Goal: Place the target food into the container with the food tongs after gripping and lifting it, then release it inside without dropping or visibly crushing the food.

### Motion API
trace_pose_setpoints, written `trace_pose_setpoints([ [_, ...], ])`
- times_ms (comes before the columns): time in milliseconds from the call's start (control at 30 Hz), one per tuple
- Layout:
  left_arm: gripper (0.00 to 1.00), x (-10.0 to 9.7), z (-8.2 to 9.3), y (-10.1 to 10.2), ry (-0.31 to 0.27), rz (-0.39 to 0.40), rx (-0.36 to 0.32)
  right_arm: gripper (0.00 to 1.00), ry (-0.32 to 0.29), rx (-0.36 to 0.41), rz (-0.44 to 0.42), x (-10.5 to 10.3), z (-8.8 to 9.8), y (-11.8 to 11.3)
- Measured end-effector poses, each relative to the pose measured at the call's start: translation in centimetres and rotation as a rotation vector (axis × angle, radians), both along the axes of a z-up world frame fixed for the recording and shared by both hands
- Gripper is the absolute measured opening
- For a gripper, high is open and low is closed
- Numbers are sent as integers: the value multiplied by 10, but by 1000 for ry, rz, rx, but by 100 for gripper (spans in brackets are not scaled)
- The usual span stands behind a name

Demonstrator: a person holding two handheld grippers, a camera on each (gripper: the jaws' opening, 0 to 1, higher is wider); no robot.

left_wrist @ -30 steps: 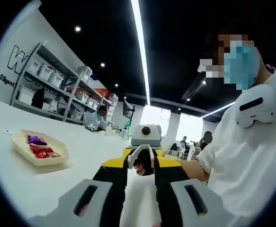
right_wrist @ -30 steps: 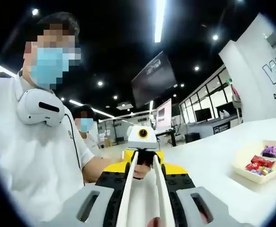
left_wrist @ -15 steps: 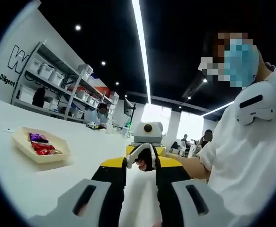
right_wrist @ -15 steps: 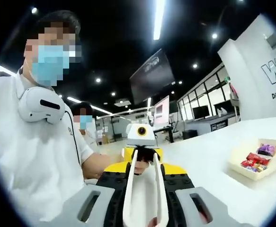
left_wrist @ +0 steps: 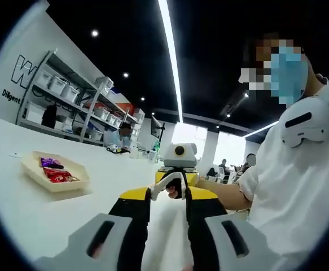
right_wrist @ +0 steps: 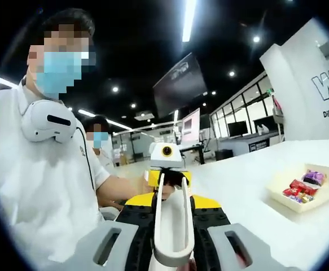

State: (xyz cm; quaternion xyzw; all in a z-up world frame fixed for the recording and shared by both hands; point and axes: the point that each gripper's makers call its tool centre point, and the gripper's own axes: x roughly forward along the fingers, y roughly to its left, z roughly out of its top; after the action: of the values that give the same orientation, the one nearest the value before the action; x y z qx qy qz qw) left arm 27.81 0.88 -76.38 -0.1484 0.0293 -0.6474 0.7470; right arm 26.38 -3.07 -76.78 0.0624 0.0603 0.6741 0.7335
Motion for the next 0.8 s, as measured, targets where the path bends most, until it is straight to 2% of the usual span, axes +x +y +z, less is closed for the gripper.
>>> trace_pose_setpoints([
  [200, 24, 0, -7, 4, 2, 6, 24, 15, -30, -63, 15, -1, -8, 0],
  [400, 24, -1, -14, 6, 9, 7, 48, 15, -39, -91, 14, 0, -14, -2],
  [800, 23, 1, -29, 9, -20, 16, 152, 14, -95, -163, 8, 2, -26, -7],
])
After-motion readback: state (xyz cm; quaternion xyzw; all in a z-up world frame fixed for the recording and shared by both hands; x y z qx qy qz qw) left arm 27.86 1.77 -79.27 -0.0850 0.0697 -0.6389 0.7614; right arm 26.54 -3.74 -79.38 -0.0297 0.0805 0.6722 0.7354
